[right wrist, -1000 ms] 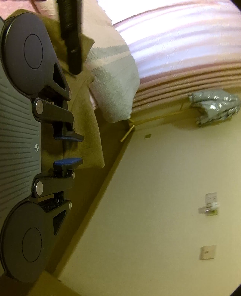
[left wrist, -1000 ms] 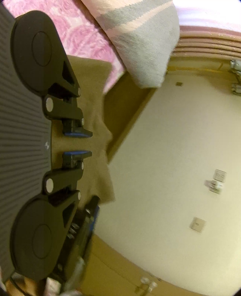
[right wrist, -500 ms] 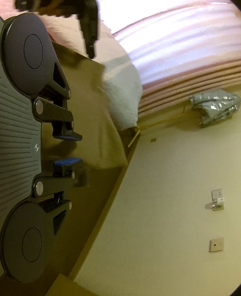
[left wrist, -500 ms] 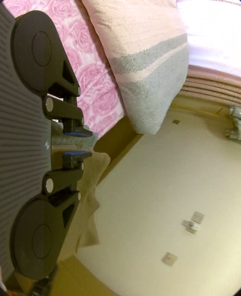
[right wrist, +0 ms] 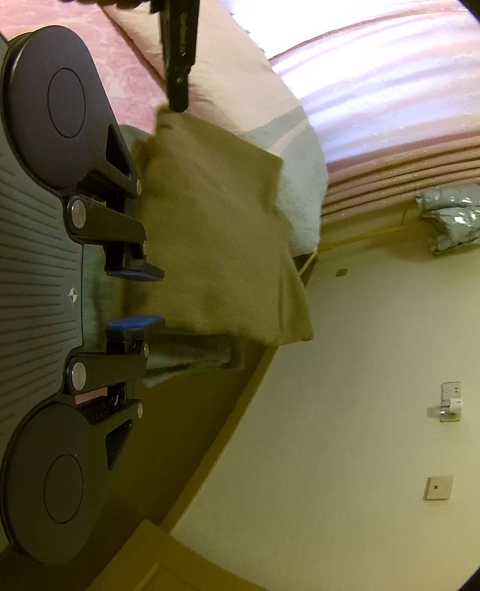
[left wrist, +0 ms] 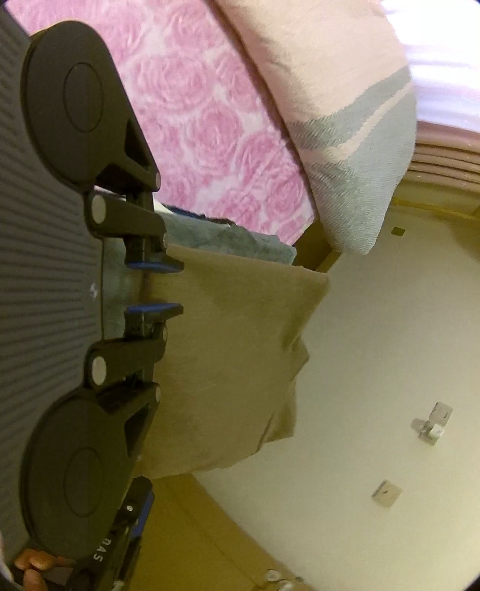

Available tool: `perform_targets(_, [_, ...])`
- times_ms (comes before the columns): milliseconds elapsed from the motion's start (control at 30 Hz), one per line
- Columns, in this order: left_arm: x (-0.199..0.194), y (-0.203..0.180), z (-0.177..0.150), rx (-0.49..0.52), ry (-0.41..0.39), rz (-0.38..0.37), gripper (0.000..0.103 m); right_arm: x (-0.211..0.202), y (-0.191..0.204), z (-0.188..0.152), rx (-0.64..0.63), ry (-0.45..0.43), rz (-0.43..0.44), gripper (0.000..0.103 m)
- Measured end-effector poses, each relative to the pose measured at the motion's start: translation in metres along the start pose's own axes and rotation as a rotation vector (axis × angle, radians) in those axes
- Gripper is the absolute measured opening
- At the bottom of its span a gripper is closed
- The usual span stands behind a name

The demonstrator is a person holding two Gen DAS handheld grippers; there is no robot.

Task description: Fold clothes

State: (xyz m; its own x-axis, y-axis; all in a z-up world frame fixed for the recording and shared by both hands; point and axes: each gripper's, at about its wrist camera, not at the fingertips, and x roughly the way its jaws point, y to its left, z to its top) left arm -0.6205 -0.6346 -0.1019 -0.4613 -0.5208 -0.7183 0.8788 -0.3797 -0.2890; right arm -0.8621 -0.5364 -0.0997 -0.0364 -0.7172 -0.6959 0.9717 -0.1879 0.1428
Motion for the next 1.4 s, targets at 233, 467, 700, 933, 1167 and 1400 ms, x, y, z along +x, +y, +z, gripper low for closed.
perform_targets(233, [-0.065,-0.021,-0.019,0.098,-0.004,0.018,0.034,-0.05,0.021,-0.035,0.077,0.041,-0.001,0.085])
perform_targets(467, [-0.129,-0.037,-0.044,0.179,-0.025,0.038,0.041,-0.112,0.05,-0.06,0.12,-0.012,-0.008,0.085])
perform_targets(700, [-0.189,-0.041,-0.076,0.21,-0.067,0.062,0.047,-0.17,0.08,-0.088,0.119,-0.038,-0.03,0.085])
perform_targets(933, [-0.239,-0.036,-0.121,0.207,-0.062,0.089,0.052,-0.212,0.113,-0.133,0.118,-0.037,-0.04,0.085])
perform_targets(1167, [-0.269,-0.03,-0.165,0.227,-0.041,0.102,0.056,-0.248,0.134,-0.171,0.135,-0.022,-0.061,0.085])
perform_targets(1400, [-0.285,-0.038,-0.192,0.268,-0.046,0.101,0.057,-0.272,0.145,-0.187,0.128,-0.015,-0.112,0.085])
